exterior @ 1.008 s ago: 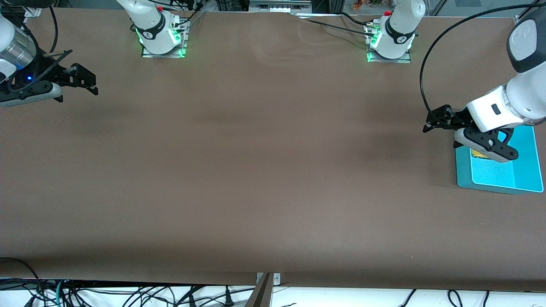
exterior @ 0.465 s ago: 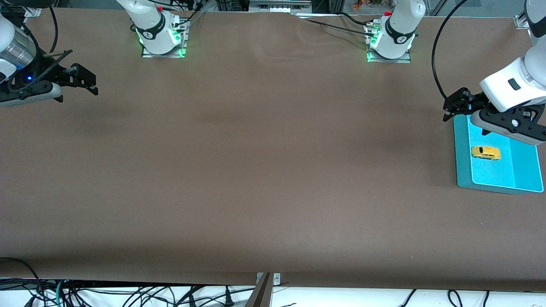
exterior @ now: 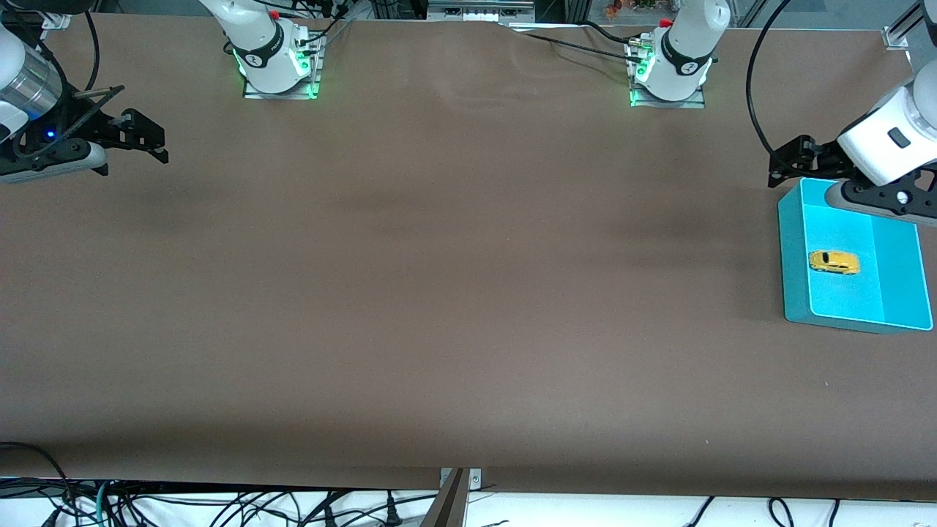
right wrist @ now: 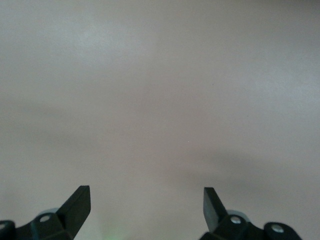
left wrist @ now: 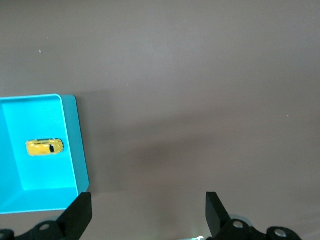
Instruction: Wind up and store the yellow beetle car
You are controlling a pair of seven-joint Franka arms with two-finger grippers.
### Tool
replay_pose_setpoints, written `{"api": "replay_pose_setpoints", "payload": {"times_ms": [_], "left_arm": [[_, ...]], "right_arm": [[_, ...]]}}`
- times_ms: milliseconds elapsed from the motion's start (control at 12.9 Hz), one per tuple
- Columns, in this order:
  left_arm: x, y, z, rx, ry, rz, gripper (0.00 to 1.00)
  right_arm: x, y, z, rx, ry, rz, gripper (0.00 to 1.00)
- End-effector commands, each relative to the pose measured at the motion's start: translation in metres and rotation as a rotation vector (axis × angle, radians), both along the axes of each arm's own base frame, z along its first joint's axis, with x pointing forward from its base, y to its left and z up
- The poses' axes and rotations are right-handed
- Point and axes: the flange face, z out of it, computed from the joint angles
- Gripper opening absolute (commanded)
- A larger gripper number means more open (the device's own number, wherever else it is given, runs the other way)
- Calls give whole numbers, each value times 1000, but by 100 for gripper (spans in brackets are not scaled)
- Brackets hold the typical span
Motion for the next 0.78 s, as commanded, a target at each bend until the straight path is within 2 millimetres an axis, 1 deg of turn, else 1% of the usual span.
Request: {"api": "replay_pose_setpoints", "payload": {"times_ms": [0, 155, 465, 698], "left_arm": [[-8, 12, 10, -33, 14, 38, 100], [-8, 12, 9, -33, 21, 39, 100], [-3, 14, 1, -34, 34, 32, 100], [-3, 15, -1, -34, 37, 32, 100]], "right_arm": [[3, 0, 4, 3, -3, 11, 100], [3, 0, 5, 3, -5, 11, 100], [3, 1, 7, 2, -8, 13, 100], [2, 1, 7, 2, -5, 12, 100]]}}
